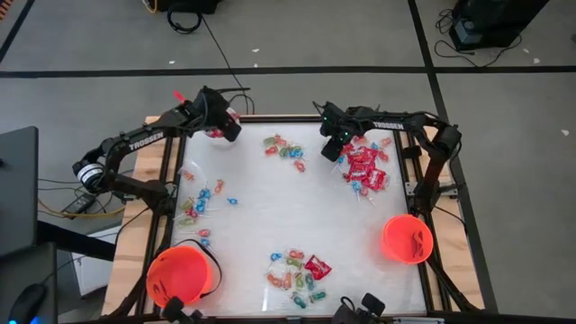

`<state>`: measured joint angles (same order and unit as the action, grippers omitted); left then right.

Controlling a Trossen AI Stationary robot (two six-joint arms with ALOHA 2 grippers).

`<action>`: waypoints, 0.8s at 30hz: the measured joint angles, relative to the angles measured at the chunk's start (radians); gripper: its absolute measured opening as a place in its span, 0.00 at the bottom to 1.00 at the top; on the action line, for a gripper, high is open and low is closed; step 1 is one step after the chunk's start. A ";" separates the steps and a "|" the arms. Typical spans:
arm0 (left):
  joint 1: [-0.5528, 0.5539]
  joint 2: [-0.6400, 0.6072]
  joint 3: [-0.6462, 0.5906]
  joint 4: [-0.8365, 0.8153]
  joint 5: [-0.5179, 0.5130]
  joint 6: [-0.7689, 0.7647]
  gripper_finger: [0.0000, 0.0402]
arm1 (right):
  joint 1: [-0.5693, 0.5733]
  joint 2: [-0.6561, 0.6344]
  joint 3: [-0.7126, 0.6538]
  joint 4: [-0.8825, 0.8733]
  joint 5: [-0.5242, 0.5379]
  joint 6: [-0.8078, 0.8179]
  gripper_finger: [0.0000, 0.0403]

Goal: Sort candy by brand, put in halloween buckets
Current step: Put the skittles into the white bucket

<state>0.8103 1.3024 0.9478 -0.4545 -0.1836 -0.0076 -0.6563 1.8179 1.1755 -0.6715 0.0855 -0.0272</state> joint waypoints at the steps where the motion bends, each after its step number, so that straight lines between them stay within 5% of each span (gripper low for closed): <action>1: 0.002 0.000 0.000 -0.005 -0.002 -0.004 0.01 | -0.001 0.000 0.000 -0.004 0.000 0.000 0.33; 18: -0.010 -0.018 0.051 -0.130 -0.112 -0.026 0.03 | -0.032 -0.009 -0.115 0.056 -0.029 -0.007 0.33; 24: -0.026 -0.087 0.094 -0.126 -0.112 -0.002 0.03 | -0.035 -0.008 -0.116 0.058 -0.048 -0.026 0.16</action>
<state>0.7845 1.2154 1.0416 -0.5801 -0.2953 -0.0093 -0.6918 1.8095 1.0599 -0.6132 0.0372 -0.0528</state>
